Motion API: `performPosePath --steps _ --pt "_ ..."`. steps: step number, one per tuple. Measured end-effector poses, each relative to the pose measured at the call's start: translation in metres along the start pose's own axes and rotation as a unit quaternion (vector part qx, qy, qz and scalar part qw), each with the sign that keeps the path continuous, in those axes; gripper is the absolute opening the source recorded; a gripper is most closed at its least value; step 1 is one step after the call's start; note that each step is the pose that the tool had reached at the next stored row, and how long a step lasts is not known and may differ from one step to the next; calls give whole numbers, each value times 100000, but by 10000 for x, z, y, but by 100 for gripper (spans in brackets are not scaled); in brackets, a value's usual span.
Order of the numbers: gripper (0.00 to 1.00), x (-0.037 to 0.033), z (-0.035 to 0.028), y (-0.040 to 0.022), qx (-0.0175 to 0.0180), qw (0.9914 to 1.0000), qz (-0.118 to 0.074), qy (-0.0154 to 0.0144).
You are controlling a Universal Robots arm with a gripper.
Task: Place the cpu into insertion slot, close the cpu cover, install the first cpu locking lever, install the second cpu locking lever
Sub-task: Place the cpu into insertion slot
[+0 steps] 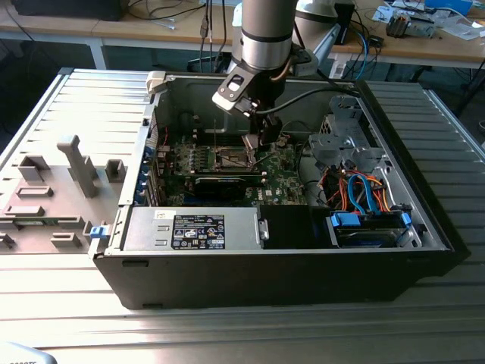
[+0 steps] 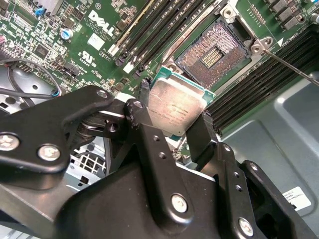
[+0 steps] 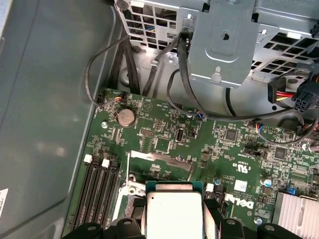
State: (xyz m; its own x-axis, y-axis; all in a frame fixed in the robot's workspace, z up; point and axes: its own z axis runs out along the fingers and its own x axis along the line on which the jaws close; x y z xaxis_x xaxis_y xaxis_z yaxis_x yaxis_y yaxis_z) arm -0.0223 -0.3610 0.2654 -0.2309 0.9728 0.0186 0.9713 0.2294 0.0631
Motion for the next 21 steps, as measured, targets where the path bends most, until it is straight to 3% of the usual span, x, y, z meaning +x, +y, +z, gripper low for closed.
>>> performPosePath --steps 14,21 --pt "54 0 13 -1 -61 99952 3078 -194" --pt "54 0 20 -1 -108 99839 5665 -358"
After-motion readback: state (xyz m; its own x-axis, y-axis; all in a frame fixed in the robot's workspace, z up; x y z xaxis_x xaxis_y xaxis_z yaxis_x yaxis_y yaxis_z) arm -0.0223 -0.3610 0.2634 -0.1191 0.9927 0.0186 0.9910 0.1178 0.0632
